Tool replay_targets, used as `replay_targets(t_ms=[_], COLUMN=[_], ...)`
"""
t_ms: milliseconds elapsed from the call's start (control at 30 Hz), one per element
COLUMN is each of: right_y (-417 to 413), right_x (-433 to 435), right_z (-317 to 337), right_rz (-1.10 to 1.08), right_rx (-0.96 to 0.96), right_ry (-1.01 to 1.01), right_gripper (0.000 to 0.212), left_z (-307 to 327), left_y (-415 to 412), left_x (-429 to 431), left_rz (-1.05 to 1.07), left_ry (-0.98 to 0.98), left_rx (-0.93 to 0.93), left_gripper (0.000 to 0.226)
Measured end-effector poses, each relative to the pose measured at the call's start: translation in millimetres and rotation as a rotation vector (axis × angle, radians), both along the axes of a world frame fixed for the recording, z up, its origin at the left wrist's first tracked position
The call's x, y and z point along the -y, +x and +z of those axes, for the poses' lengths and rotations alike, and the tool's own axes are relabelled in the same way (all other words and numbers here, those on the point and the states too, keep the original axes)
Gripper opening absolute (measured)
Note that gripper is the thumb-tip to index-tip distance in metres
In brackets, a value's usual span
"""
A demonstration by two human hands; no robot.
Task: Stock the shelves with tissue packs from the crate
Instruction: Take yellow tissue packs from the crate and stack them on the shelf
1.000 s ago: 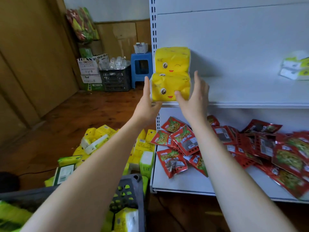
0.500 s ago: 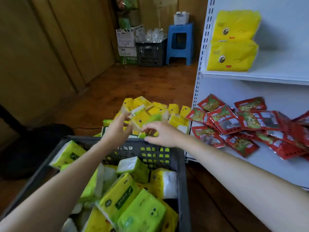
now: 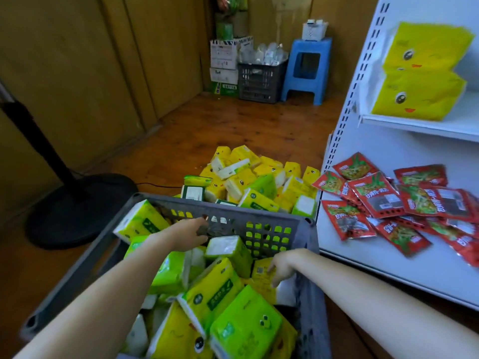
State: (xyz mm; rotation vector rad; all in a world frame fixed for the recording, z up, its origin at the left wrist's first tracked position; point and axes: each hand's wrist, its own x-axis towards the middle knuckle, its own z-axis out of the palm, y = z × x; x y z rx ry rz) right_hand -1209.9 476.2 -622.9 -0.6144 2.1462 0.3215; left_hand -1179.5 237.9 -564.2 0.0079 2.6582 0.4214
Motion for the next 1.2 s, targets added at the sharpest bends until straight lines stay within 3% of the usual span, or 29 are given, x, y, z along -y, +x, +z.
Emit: replay_targets(t_ms=[167, 300, 567, 833, 900, 1000, 1100, 1200], right_y=[0, -2, -2, -10, -10, -9, -8, -9], right_x=[1, -2, -13, -19, -18, -16, -16, -14], right_z=[4, 12, 67, 128, 142, 155, 157, 152], right_rz=[-0.03, -0.017, 0.066, -0.036, -0.063, -0.045, -0.007, 0.013], right_rx=[-0.022, -0.044, -0.046, -0.092, -0.146, -0.263, -0.336, -0.352], right_ry=[0.032, -0.059, -0.211, -0.534, -0.665, -0.808, -0.842, -0.883], right_gripper=[0.065, 0.053, 0.056, 0.048, 0.048, 0.049, 0.047, 0.045], left_z=[0, 4, 9, 8, 10, 20, 24, 27], left_y=[-1, 0, -1, -7, -7, -7, -12, -14], left_x=[-5, -10, -13, -17, -21, -25, -18, -19], left_rz=[-0.014, -0.008, 0.015, 0.003, 0.074, 0.273, 0.419, 0.523], left_ry=[0.049, 0.134, 0.269, 0.357, 0.516, 0.81, 0.9, 1.029], left_rx=[0.006, -0.039, -0.046, -0.03, 0.019, 0.029, 0.096, 0.145], left_gripper=[0.047, 0.052, 0.072, 0.082, 0.076, 0.038, 0.066, 0.065])
